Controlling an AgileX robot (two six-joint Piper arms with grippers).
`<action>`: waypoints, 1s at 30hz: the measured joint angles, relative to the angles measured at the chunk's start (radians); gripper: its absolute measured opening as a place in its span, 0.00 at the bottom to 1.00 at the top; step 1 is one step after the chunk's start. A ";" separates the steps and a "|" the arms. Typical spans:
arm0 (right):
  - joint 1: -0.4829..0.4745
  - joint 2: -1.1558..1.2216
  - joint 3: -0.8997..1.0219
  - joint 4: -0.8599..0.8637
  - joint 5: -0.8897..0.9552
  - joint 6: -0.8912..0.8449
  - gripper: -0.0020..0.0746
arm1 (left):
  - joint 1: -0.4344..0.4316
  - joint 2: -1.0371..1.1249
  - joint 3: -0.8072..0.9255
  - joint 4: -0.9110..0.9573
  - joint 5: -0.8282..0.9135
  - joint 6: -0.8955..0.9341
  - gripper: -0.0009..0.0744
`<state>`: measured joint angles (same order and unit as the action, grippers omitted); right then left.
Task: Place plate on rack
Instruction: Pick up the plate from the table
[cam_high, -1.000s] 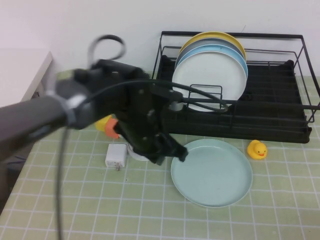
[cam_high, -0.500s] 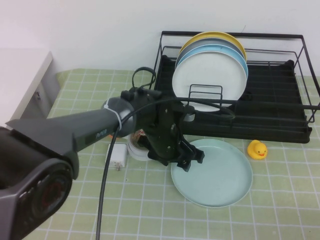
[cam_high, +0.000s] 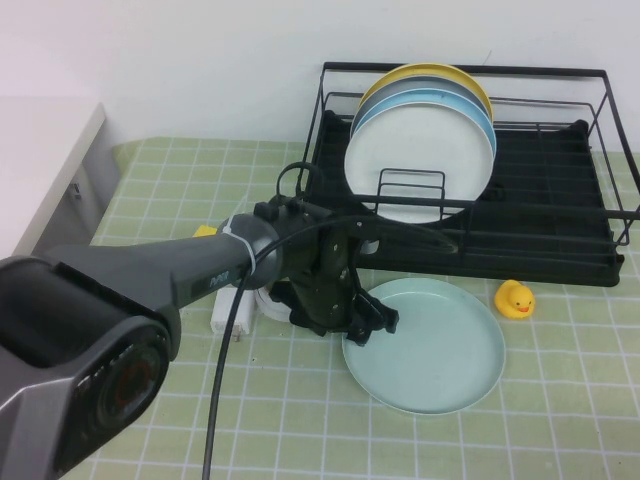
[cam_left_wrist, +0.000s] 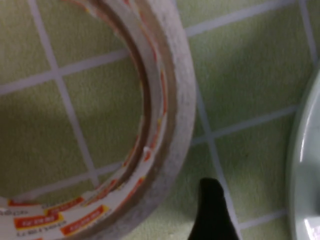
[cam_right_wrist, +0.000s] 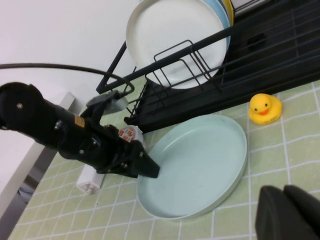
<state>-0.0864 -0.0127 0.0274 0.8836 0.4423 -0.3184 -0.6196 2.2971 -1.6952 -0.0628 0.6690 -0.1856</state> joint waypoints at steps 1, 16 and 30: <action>0.000 0.000 0.000 0.000 0.000 -0.002 0.04 | 0.000 0.001 -0.001 -0.003 -0.010 -0.007 0.57; 0.000 0.000 0.000 0.035 0.000 -0.016 0.04 | 0.018 0.016 -0.010 -0.145 -0.040 -0.048 0.04; 0.000 0.000 -0.021 0.298 0.000 -0.035 0.04 | 0.110 -0.101 0.000 -0.788 0.028 0.453 0.02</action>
<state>-0.0864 -0.0127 0.0066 1.1816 0.4428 -0.3533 -0.5099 2.1958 -1.6953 -0.8511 0.6972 0.2671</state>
